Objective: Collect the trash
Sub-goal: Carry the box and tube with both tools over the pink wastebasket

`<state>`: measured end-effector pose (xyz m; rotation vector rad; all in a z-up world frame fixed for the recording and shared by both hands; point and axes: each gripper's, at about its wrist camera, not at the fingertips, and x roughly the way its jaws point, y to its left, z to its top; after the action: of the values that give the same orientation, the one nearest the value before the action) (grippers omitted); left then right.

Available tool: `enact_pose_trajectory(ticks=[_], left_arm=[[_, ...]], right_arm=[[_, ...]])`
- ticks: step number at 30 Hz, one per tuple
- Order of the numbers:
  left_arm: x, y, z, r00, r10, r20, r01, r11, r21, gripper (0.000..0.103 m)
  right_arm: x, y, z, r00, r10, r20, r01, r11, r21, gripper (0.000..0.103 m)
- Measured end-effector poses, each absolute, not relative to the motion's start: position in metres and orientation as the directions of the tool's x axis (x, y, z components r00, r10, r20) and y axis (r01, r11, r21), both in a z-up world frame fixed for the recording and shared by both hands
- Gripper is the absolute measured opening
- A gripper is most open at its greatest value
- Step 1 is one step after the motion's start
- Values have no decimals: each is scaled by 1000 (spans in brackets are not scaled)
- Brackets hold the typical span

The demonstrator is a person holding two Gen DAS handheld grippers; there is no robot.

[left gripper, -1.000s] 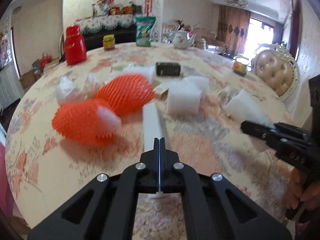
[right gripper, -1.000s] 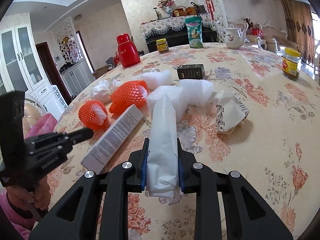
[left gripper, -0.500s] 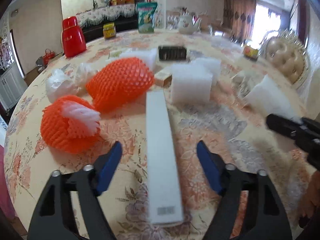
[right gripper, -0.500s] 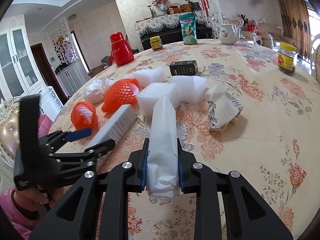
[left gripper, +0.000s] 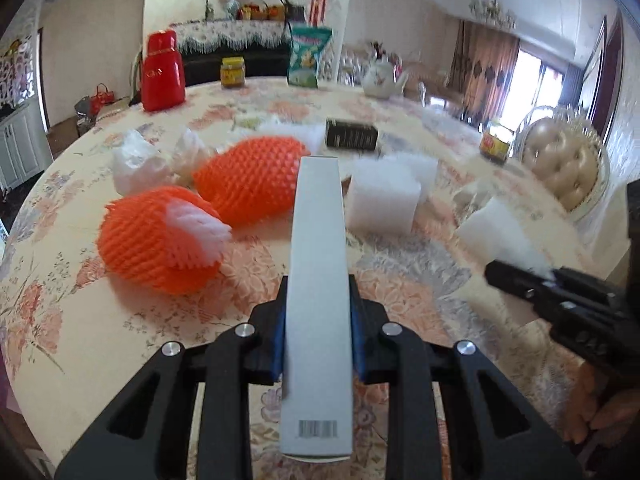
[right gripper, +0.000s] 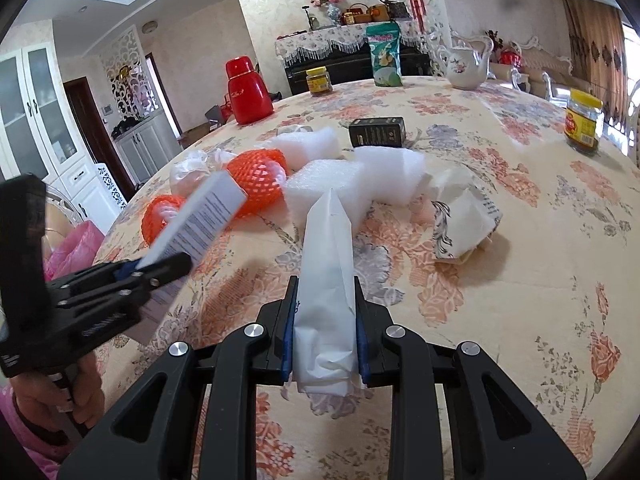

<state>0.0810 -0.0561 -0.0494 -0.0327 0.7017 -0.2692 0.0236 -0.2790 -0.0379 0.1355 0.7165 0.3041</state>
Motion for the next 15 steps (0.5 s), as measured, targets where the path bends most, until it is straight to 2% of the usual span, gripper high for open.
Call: enact_pose_trajectory(ticks=[9, 15], left_arm=[[45, -25, -22, 832, -287, -475, 231, 957, -174, 25], [29, 7, -13, 880, -244, -408, 182, 966, -185, 25]], right_arm=[[15, -244, -20, 759, 281, -587, -249, 959, 137, 25], [10, -209, -3, 786, 313, -534, -311, 946, 97, 25]])
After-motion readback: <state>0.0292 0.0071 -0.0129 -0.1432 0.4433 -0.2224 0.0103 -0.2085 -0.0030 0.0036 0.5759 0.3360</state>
